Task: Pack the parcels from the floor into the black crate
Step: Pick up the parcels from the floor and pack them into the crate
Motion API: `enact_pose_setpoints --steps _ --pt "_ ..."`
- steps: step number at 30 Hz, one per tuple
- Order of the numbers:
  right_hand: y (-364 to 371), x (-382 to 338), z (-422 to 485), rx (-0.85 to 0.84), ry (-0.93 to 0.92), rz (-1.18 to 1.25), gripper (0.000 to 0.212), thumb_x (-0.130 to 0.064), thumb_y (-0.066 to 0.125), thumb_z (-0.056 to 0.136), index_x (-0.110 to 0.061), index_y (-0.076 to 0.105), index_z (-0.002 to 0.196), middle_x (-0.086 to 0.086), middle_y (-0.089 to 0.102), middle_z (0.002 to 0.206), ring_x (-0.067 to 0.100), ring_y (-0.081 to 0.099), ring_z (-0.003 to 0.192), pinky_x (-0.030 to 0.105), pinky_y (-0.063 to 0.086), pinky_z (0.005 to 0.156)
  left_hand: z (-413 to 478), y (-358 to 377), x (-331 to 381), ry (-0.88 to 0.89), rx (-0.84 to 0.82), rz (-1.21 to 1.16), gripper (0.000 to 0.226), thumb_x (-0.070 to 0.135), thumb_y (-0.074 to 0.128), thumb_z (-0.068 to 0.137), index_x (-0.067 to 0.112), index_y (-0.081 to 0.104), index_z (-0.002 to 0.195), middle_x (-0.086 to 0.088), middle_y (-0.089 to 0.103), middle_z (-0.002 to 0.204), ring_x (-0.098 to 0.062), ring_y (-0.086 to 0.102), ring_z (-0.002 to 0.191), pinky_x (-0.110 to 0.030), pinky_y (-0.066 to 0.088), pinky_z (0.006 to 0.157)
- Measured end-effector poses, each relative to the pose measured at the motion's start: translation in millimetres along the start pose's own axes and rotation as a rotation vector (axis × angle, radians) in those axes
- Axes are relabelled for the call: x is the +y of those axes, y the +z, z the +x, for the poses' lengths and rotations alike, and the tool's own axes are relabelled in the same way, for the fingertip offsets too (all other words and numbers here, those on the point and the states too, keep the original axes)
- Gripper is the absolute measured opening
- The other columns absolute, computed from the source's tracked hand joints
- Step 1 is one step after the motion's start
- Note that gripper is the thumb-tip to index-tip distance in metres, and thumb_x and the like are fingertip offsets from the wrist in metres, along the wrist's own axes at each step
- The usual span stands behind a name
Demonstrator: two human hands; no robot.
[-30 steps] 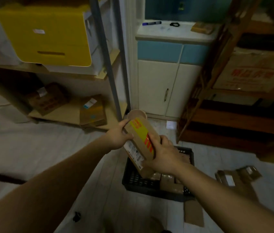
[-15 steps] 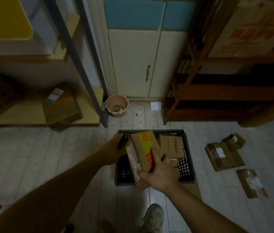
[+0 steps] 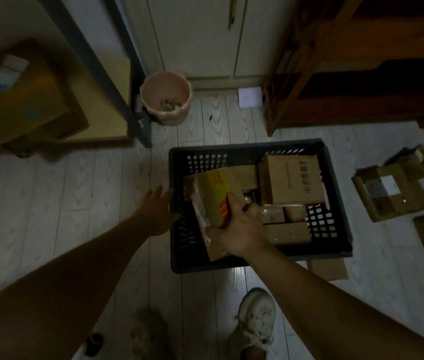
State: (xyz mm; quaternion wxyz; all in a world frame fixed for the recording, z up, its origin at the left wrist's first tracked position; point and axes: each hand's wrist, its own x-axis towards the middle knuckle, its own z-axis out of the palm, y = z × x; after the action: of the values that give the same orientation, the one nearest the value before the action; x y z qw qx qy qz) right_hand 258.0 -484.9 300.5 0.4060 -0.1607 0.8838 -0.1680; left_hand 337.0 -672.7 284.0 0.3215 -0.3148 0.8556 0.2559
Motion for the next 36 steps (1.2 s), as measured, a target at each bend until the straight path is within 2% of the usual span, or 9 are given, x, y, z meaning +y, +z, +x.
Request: enact_pose_setpoints --steps 5,11,15,18,20,26,32,34,36 --pt "48 10 51 -0.022 0.042 -0.09 0.105 -0.066 0.064 0.071 -0.037 0.0 0.149 0.015 0.017 0.145 0.037 0.024 0.133 0.05 0.032 0.105 54 42 -11 0.073 0.187 -0.173 0.06 0.029 0.038 0.099 0.017 0.011 0.151 -0.007 0.011 0.158 -0.026 0.011 0.145 -0.043 0.014 0.118" --pt "93 20 89 -0.015 0.087 -0.17 0.1 -0.063 0.063 0.073 -0.034 0.004 0.147 0.02 0.019 0.144 0.04 0.025 0.132 0.053 0.03 0.101 82 94 -28 0.061 0.235 -0.234 0.068 0.037 0.031 0.1 0.022 -0.015 0.149 0.004 -0.021 0.157 -0.021 -0.009 0.146 -0.044 0.009 0.119" --pt "103 10 113 -0.013 0.072 -0.194 0.097 -0.066 0.059 0.075 -0.031 0.004 0.146 0.023 0.021 0.142 0.042 0.029 0.129 0.055 0.029 0.101 88 111 -32 0.117 0.347 -0.313 0.07 0.033 0.034 0.1 0.023 -0.017 0.148 0.006 -0.021 0.157 -0.02 -0.004 0.147 -0.044 0.014 0.118" --pt "112 5 118 0.044 0.067 -0.16 0.091 -0.064 0.057 0.077 -0.031 0.008 0.146 0.023 0.019 0.141 0.041 0.028 0.128 0.055 0.03 0.101 88 115 -33 0.16 0.414 -0.354 0.068 0.026 0.035 0.1 0.022 -0.013 0.149 0.006 -0.018 0.157 -0.009 -0.001 0.142 -0.032 0.013 0.113" --pt "124 7 117 0.066 0.075 -0.154 0.092 -0.062 0.059 0.078 -0.032 0.007 0.147 0.023 0.015 0.143 0.041 0.025 0.13 0.055 0.029 0.102 86 113 -32 0.169 0.413 -0.377 0.067 0.024 0.035 0.1 0.02 -0.011 0.149 0.005 -0.018 0.158 0.001 -0.002 0.131 -0.024 0.013 0.107" --pt "163 20 120 0.004 0.127 -0.104 0.105 -0.063 0.066 0.074 -0.036 -0.002 0.149 0.022 0.0 0.151 0.042 0.011 0.138 0.058 0.027 0.105 85 110 -31 0.201 0.397 -0.385 0.067 0.02 0.037 0.1 0.017 -0.008 0.149 0.002 -0.017 0.158 0.004 -0.002 0.123 -0.016 0.012 0.101" --pt "192 26 134 -0.125 0.119 -0.014 0.108 -0.043 0.07 0.082 -0.033 -0.012 0.15 0.02 -0.007 0.152 0.04 0.008 0.14 0.053 0.03 0.11 89 114 -38 0.246 0.412 -0.371 0.065 0.036 0.029 0.095 0.026 -0.014 0.142 0.001 -0.016 0.158 0.005 0.001 0.123 -0.019 0.018 0.1" --pt "195 31 139 -0.196 0.126 0.028 0.099 -0.035 0.065 0.088 -0.03 -0.012 0.151 0.021 -0.01 0.153 0.041 0.005 0.141 0.052 0.028 0.112 91 116 -39 0.253 0.421 -0.366 0.065 0.037 0.027 0.093 0.027 -0.015 0.141 0.0 -0.015 0.158 0.005 -0.002 0.125 -0.02 0.017 0.102" --pt "194 39 145 -0.216 0.118 0.064 0.079 -0.023 0.056 0.094 -0.018 0.004 0.153 0.024 -0.003 0.155 0.042 0.008 0.142 0.051 0.022 0.115 92 117 -39 0.249 0.427 -0.357 0.067 0.035 0.029 0.093 0.023 -0.012 0.145 0.001 -0.016 0.157 0.005 -0.002 0.125 -0.02 0.016 0.101"
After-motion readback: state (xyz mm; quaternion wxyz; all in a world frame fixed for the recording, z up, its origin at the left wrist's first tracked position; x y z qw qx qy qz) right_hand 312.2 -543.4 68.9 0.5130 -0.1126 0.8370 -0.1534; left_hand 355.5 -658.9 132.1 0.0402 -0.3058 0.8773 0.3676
